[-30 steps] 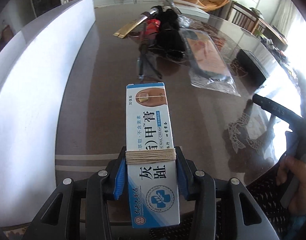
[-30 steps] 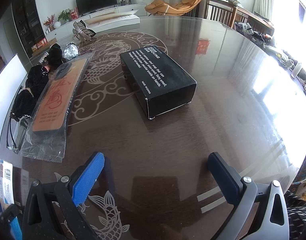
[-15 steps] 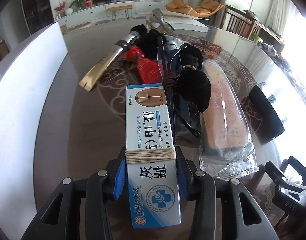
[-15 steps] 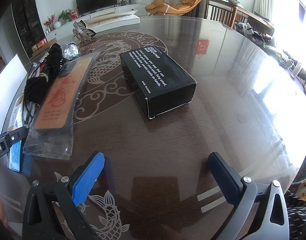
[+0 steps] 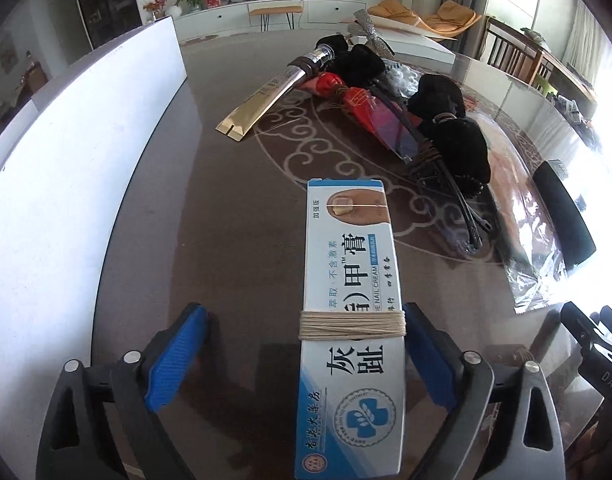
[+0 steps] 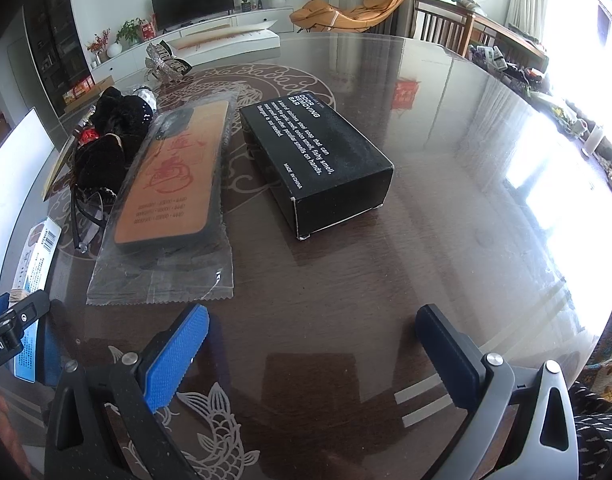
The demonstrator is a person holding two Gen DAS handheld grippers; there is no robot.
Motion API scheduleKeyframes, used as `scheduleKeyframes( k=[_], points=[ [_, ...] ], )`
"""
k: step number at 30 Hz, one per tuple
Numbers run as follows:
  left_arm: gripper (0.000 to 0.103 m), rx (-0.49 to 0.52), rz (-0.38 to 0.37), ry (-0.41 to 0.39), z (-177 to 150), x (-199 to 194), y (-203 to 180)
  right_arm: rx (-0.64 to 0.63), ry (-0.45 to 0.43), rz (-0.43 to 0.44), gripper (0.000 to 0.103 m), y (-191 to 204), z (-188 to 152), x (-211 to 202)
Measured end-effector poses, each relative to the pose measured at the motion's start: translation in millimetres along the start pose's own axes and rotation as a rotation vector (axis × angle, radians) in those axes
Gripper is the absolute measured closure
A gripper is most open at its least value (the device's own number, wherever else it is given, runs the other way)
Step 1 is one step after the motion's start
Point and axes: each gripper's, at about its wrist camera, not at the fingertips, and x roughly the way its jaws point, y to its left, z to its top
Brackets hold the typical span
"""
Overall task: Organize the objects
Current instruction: 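Lift the nail cream box with the left tool while the right tool approaches the black box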
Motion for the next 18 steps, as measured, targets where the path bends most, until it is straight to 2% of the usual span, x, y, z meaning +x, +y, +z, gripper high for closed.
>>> scheduleKeyframes(
  k=[12,18],
  points=[
    [0.000,0.009,-0.004,-0.082,-2.2,1.4,-3.6,-0.001,-0.002,-0.002,0.000,0.2,0.3,0.2],
    [0.000,0.009,-0.004,-0.085,-0.3,2.6,-4.8,-0.001,-0.002,-0.002,0.000,0.2,0.3,0.2]
  ],
)
